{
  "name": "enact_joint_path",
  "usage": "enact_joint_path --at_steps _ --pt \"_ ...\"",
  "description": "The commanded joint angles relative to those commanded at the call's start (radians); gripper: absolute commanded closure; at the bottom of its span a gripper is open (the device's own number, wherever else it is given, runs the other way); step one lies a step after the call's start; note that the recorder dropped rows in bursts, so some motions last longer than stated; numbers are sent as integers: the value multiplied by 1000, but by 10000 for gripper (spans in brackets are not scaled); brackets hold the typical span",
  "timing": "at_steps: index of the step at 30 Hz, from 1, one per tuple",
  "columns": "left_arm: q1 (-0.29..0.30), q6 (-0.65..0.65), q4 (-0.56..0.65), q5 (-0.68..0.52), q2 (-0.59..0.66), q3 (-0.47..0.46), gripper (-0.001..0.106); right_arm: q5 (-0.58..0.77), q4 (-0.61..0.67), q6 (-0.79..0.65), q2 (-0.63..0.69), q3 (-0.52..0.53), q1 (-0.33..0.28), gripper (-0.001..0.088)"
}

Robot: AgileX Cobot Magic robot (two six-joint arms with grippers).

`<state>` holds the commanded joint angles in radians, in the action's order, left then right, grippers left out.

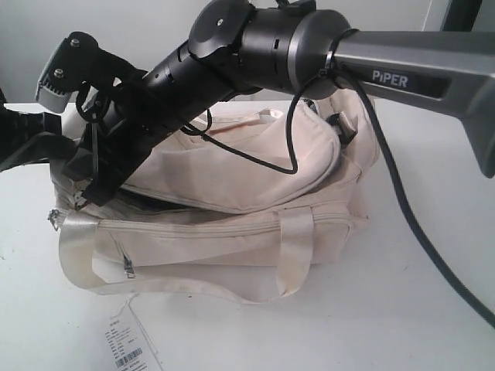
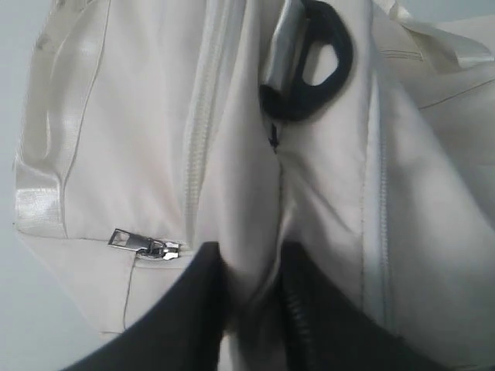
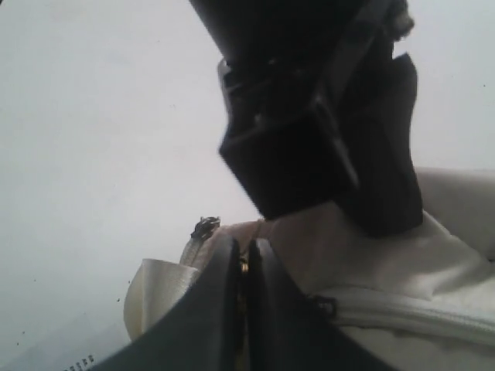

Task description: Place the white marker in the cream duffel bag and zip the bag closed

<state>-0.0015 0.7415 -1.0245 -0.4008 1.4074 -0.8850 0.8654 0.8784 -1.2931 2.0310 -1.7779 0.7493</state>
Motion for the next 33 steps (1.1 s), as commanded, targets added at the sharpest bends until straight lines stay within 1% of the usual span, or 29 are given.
enact_joint_path --at_steps 1,2,4,27,33 --pt "0 0 0 2 0 0 1046 0 0 0 0 0 0 868" --pt "0 4 0 2 0 0 1052 0 0 0 0 0 0 868" --pt "0 24 -14 2 0 0 1053 0 0 0 0 0 0 868" --pt "0 24 -26 15 0 0 1053 120 0 3 0 0 0 868" --pt "0 24 -28 17 0 0 1053 131 0 18 -16 0 0 868"
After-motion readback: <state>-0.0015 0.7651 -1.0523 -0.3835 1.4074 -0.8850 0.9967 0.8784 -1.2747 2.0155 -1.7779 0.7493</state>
